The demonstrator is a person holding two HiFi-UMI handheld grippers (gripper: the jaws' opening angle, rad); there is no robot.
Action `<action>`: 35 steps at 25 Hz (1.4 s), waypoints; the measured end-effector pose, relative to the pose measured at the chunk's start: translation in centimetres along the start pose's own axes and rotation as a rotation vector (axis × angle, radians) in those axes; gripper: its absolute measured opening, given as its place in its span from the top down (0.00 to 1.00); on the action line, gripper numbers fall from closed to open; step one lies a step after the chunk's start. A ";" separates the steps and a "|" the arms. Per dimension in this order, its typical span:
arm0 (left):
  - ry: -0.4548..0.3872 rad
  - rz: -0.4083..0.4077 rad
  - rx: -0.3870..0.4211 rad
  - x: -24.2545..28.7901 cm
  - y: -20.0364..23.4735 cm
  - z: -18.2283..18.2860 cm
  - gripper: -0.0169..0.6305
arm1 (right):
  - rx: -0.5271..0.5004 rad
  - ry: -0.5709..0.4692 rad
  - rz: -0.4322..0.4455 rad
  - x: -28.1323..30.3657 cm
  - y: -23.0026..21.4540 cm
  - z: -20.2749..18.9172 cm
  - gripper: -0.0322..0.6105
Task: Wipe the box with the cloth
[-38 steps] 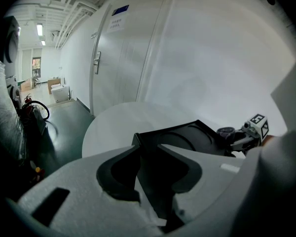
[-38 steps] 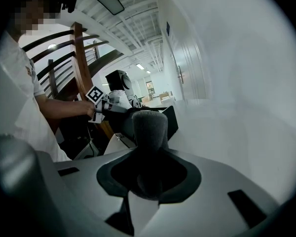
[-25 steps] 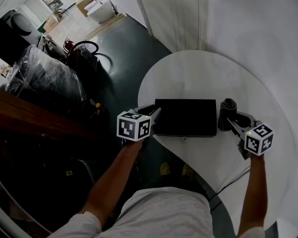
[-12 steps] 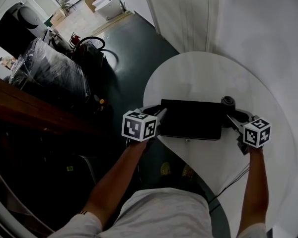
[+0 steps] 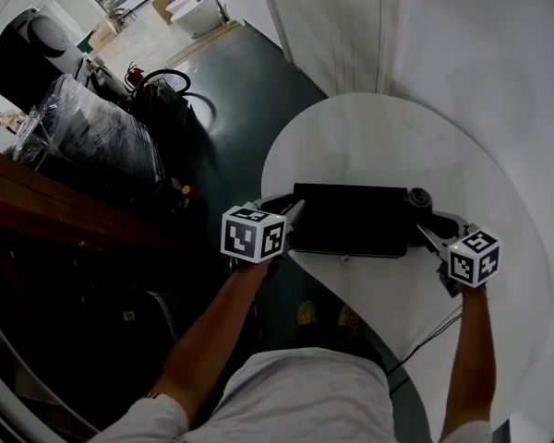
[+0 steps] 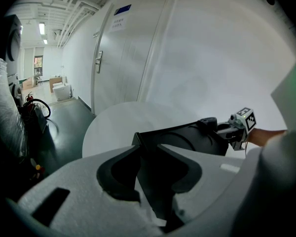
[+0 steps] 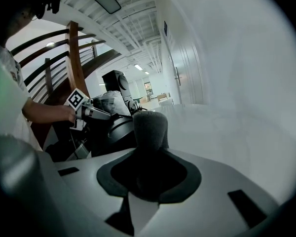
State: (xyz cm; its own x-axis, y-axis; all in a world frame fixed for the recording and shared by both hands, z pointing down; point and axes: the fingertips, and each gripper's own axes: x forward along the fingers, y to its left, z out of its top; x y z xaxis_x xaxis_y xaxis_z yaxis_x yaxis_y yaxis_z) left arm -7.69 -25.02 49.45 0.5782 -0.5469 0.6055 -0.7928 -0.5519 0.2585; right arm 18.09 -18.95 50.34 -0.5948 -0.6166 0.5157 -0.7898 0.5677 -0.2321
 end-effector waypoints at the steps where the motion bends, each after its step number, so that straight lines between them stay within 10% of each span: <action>1: -0.001 -0.001 0.000 0.0 0.0 0.0 0.80 | -0.007 0.004 0.000 -0.3 0.3 -0.3 0.80; 20: -0.007 -0.015 -0.008 0.0 0.0 -0.1 0.80 | -0.030 0.034 0.011 -4.5 5.4 -4.4 0.80; 35: -0.005 -0.021 -0.009 -0.1 0.0 -0.1 0.80 | -0.039 -0.041 -0.082 -2.9 0.4 0.5 0.80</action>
State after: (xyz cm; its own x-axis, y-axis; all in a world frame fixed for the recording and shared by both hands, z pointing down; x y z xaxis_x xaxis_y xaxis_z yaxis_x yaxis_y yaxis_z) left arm -7.74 -24.93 49.46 0.5953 -0.5384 0.5964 -0.7825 -0.5571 0.2780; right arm 19.46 -17.15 48.34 -0.5347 -0.6835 0.4969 -0.8302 0.5348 -0.1576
